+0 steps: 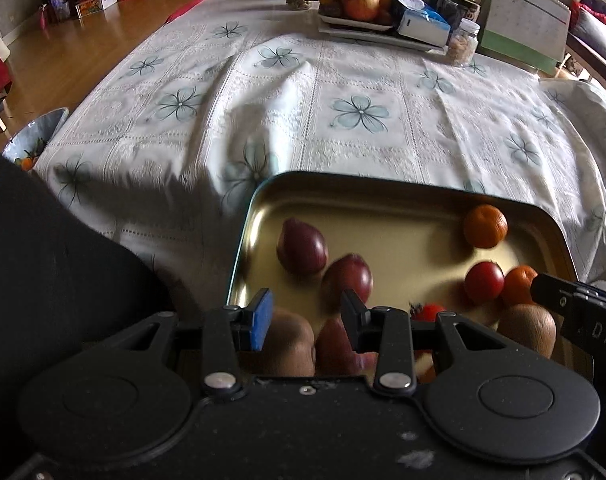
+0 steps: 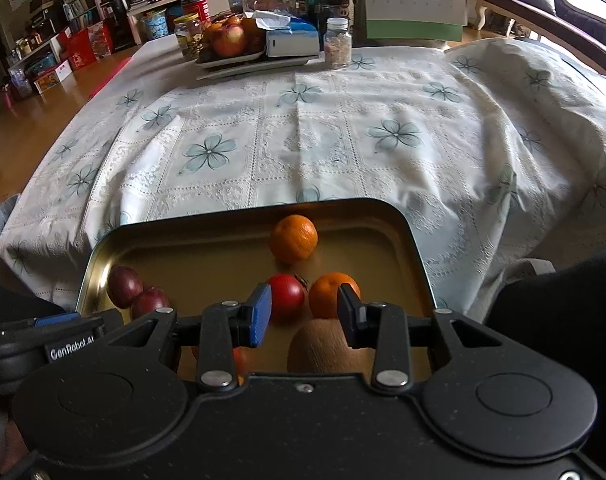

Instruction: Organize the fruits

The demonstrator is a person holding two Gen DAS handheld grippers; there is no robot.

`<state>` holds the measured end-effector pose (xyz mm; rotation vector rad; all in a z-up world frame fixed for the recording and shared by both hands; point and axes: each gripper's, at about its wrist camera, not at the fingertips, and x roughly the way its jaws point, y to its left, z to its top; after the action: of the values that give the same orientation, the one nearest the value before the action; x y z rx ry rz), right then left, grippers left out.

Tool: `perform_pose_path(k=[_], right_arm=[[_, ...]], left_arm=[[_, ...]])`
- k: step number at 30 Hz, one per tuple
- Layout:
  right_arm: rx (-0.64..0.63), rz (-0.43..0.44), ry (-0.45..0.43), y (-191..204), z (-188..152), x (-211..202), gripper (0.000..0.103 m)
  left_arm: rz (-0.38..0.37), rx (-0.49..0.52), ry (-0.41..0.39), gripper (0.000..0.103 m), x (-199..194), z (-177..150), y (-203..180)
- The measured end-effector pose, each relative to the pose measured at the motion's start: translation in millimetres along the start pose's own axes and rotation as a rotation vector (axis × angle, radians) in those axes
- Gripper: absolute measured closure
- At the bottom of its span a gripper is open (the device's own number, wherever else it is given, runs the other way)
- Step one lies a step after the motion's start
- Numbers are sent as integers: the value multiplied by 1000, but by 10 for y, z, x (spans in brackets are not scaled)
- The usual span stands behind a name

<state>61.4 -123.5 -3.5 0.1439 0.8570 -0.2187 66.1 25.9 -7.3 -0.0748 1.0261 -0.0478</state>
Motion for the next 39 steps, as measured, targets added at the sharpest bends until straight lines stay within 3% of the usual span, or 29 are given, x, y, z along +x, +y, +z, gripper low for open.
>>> perform_pose_path(k=[17,39], right_arm=[[18,-48,-14,-58,-357,-252,58],[-8,-72,-4,-25,-513,-299,58]], left_arm=[[-2,113,-93,64,-345,-467,-186],[-15,92,-113,64,-433,-587,-151]])
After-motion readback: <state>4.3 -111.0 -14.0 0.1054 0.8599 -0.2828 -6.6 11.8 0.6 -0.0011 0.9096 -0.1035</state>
